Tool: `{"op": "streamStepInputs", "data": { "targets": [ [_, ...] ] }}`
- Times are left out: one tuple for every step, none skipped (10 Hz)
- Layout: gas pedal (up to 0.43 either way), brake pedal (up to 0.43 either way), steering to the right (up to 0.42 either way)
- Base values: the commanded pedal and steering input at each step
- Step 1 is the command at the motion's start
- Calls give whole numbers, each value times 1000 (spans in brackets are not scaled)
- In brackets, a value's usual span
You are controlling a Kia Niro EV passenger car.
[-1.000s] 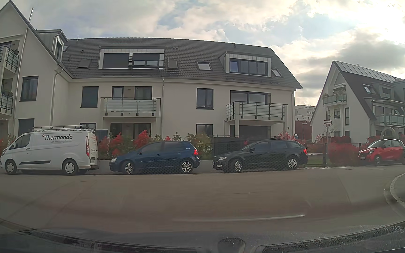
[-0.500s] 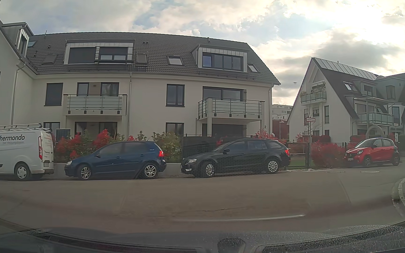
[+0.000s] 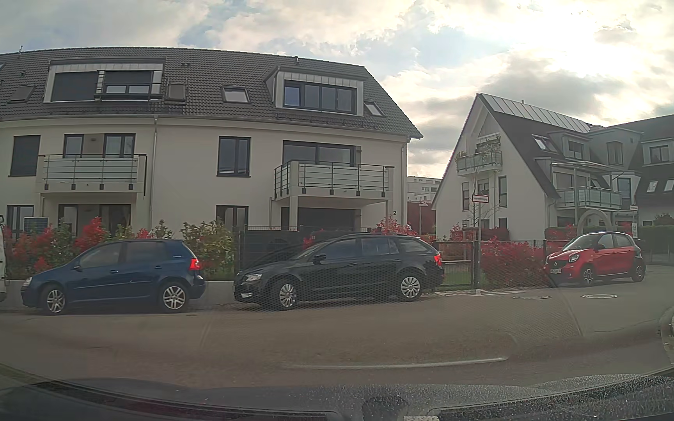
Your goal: Follow the waypoints while adhering to traffic rules and regulations
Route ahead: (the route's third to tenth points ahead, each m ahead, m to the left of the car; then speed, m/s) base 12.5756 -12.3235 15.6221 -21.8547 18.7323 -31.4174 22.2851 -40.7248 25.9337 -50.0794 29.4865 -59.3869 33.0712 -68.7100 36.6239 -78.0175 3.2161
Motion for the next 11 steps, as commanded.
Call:
{"op": "streamStepInputs", "data": {
  "targets": [
    [39,0,296],
    [39,0,302],
    [67,0,305],
    [87,0,309],
    [87,0,314],
    [98,0,320],
    [98,0,331],
    [98,0,340],
    [98,0,352],
    [118,0,361],
    [118,0,370]
  ]
}}
